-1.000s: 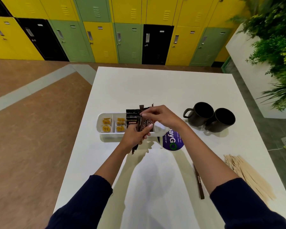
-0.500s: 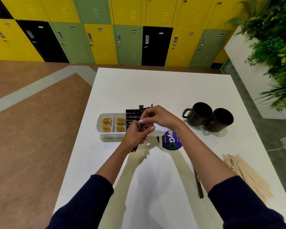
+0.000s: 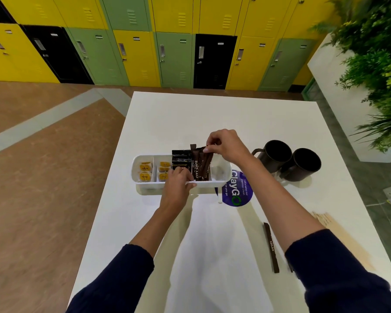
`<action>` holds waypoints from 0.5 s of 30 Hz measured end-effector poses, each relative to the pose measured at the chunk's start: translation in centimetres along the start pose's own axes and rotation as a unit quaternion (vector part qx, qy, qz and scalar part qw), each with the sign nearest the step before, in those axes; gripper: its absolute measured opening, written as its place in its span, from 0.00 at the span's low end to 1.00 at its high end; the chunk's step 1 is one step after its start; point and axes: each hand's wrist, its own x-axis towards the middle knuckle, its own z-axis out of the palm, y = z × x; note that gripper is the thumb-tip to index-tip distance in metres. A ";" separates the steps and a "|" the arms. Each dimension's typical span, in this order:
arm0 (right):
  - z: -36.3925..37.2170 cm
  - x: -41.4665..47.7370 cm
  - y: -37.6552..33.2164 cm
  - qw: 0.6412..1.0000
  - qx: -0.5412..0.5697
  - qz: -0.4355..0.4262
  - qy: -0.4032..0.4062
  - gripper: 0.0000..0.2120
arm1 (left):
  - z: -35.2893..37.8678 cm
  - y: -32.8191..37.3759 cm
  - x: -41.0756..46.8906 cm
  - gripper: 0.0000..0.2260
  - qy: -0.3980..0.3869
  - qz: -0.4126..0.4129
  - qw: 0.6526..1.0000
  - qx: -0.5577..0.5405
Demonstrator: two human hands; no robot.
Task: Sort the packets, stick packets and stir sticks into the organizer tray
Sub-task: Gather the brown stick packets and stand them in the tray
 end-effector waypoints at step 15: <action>4.2 -0.7 2.6 0.990 0.074 0.116 0.014 0.38 | -0.2 -0.3 0.5 0.05 0.004 -0.005 0.999 -0.042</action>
